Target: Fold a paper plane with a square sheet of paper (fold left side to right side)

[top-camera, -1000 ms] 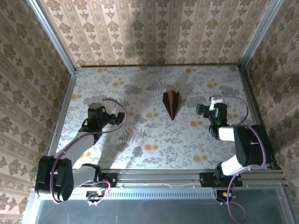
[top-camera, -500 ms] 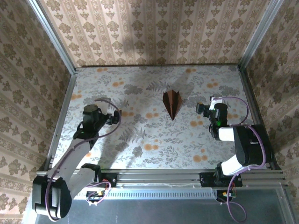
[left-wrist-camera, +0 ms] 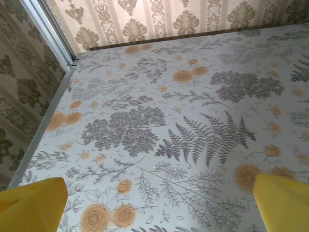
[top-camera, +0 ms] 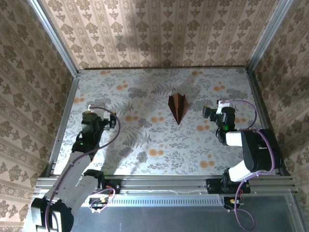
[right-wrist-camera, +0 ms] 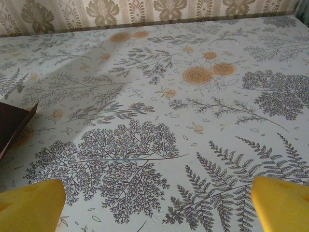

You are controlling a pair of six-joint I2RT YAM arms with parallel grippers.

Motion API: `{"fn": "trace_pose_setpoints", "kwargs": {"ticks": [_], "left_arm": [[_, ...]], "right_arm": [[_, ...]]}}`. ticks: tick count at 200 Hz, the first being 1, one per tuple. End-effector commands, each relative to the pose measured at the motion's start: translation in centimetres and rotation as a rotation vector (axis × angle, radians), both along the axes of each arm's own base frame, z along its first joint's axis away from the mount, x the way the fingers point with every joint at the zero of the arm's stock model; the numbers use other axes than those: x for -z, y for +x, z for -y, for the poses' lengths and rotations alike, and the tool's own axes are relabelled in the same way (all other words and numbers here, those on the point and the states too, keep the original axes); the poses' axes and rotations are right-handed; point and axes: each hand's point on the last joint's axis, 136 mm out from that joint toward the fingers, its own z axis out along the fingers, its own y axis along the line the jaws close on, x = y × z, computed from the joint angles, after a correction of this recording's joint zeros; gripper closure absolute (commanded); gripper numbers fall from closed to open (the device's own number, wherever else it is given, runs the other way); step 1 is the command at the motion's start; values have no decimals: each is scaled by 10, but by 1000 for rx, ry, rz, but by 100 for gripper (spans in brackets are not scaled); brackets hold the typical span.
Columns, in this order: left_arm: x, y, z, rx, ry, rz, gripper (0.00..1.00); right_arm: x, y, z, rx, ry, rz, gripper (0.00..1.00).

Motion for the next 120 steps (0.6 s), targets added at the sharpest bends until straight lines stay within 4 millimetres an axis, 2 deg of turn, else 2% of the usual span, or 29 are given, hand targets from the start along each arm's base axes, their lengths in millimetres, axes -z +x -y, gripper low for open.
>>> {"fn": "trace_pose_setpoints", "kwargs": {"ticks": [1, 51, 120], "left_arm": [[5, 4, -16, -59, 64, 44, 0], [30, 18, -24, -82, 77, 100, 0], [44, 43, -10, -18, 60, 152, 0]], "right_arm": [[-5, 3, -1, -4, -28, 21, 0], [-6, 3, -2, -5, -30, 23, 0], [-5, 3, -1, 0, -37, 21, 0]]}}
